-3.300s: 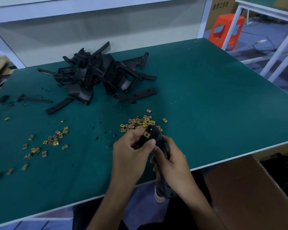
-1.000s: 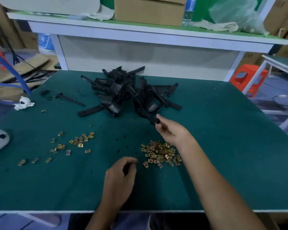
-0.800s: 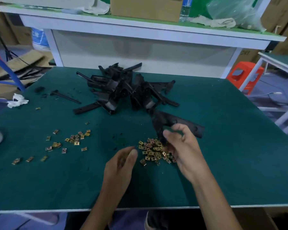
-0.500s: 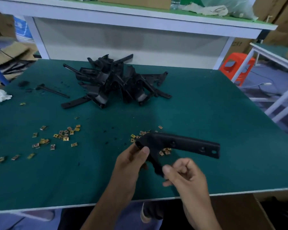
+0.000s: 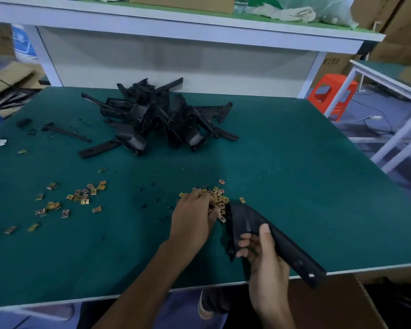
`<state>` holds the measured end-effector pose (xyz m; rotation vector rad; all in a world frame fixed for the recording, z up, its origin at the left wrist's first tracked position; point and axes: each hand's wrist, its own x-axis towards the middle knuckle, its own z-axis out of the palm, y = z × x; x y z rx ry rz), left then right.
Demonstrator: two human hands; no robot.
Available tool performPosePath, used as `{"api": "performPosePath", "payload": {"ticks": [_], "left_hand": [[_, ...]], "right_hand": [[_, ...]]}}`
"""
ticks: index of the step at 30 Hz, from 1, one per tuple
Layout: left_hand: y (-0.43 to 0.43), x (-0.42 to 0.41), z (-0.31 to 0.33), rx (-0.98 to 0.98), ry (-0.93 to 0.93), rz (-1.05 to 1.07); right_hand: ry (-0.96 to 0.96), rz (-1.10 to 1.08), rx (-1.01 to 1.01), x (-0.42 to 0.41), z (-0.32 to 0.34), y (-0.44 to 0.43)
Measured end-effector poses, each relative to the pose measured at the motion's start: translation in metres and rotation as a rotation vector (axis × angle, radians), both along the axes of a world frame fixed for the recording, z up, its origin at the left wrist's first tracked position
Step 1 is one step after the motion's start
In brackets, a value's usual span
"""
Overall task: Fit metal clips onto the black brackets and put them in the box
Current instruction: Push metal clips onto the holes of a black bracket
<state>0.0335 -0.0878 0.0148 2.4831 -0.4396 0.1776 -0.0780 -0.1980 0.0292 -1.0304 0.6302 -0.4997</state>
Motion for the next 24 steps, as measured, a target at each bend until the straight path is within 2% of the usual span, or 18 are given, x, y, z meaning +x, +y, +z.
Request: {"api": "performPosePath", "payload": {"ticks": [6, 10, 17, 24], "left_hand": [[0.001, 0.009, 0.013, -0.053, 0.048, -0.048], [0.015, 0.0, 0.021, -0.281, 0.113, 0.003], [0.025, -0.045, 0.018, -0.831, 0.647, 0.01], [0.025, -0.053, 0.019, -0.9, 0.67, 0.048]], "right_hand": [[0.008, 0.059, 0.011, 0.0, -0.002, -0.005], [0.02, 0.102, -0.019, 0.003, -0.004, -0.004], [-0.013, 0.038, -0.077, 0.015, -0.006, 0.011], [-0.019, 0.097, -0.093, 0.011, -0.011, 0.009]]}}
